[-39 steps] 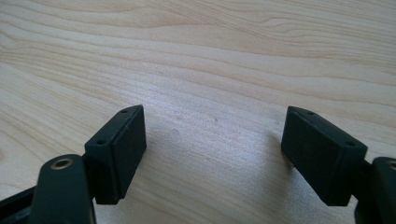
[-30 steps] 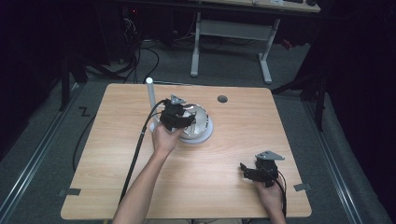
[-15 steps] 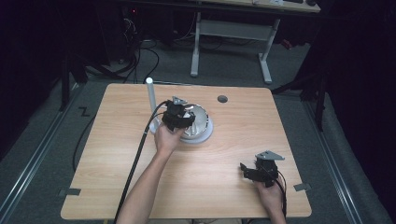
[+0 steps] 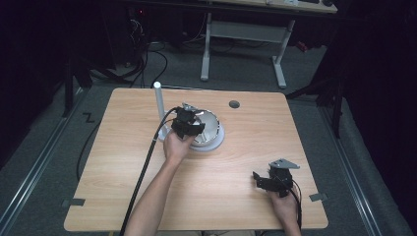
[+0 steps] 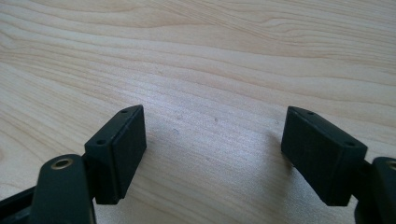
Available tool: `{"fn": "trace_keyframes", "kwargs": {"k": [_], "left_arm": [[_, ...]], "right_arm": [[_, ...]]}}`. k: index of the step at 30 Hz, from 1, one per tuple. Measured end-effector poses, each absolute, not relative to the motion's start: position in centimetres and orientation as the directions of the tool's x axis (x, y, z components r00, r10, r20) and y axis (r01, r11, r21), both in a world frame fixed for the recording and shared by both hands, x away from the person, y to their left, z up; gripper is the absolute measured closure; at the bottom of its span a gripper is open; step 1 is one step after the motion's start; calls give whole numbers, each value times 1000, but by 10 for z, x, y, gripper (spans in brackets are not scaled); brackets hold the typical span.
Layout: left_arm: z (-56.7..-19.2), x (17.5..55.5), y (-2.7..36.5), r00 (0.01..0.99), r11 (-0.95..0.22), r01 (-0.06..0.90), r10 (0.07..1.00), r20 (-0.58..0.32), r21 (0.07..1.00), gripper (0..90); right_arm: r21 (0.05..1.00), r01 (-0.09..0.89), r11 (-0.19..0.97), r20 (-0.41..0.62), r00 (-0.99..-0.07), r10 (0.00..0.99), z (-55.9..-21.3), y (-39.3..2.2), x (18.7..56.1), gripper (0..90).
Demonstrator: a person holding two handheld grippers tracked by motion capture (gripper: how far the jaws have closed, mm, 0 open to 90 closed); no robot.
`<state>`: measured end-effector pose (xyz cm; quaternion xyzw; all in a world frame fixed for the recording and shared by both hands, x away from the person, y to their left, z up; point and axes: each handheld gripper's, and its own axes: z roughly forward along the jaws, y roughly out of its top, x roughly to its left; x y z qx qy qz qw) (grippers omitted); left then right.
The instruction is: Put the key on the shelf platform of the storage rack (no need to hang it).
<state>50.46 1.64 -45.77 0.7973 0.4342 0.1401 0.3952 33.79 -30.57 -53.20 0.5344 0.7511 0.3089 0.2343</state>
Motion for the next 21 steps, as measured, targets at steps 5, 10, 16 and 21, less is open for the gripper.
{"fn": "trace_keyframes", "kwargs": {"k": [5, 10, 16, 21], "left_arm": [[-459, 505, 16, 581, -317, 586, 806, -114, 746, 515], [-459, 505, 16, 583, -326, 585, 805, -107, 743, 505], [-459, 502, 14, 601, -353, 572, 795, -86, 741, 441], [-454, 498, 15, 602, -352, 570, 794, -86, 742, 416]], "right_arm": [[714, 658, 237, -21, -319, 948, -532, -306, 338, 226], [714, 659, 237, -21, -318, 948, -532, -306, 338, 226], [714, 659, 237, -21, -318, 948, -532, -306, 338, 226], [714, 659, 237, -21, -318, 948, -532, -306, 338, 225]]}}
